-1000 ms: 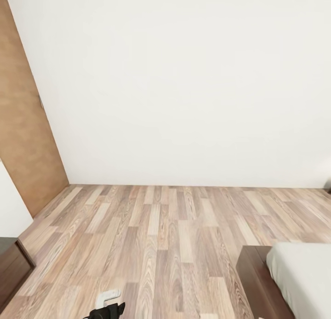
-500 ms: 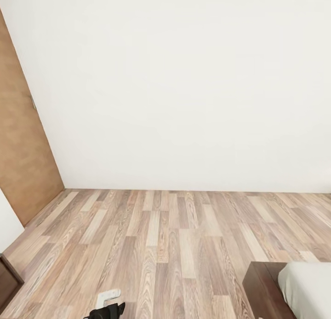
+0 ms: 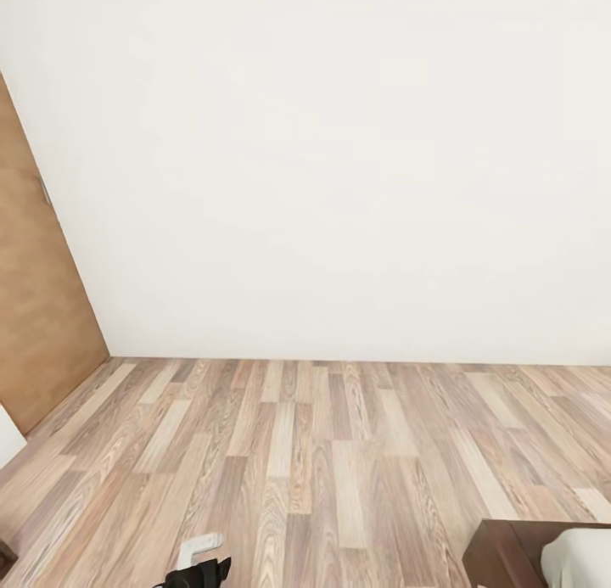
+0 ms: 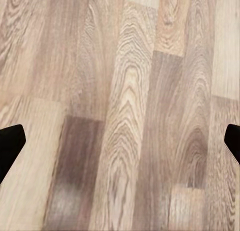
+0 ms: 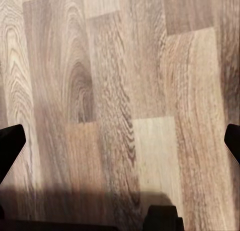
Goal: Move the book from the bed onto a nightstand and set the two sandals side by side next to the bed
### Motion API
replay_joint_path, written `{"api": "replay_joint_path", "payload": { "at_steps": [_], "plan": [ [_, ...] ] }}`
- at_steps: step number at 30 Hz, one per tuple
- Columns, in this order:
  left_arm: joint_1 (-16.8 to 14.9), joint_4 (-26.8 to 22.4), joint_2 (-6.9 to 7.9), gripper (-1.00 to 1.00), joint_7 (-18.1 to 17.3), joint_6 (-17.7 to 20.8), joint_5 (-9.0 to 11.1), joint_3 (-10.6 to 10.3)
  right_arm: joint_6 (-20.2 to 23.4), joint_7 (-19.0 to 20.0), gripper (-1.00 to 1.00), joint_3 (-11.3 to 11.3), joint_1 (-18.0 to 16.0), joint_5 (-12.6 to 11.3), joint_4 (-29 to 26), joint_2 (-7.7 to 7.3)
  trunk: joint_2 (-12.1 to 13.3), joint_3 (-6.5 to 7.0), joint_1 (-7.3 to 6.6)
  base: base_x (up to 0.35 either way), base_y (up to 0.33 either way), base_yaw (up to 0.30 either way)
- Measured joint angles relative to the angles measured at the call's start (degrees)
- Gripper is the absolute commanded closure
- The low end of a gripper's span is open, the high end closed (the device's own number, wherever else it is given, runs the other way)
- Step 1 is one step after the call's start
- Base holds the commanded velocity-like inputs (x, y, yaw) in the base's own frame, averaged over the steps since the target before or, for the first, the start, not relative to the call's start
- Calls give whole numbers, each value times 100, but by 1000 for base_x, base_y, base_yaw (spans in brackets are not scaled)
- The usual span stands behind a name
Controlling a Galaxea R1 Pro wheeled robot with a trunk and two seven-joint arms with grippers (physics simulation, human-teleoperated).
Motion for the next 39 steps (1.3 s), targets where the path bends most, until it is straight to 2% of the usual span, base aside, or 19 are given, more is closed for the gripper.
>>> {"api": "replay_joint_path", "payload": {
  "at_steps": [35,39],
  "plan": [
    [0,0,0,-100,-3,2,0,9,0,-5,-100,0,0,22,0,0,0,0,0,295,0,0],
    [0,0,8,-100,-214,19,1,9,0,-5,-100,0,0,22,2,0,0,0,0,309,0,0]
  ]
}}
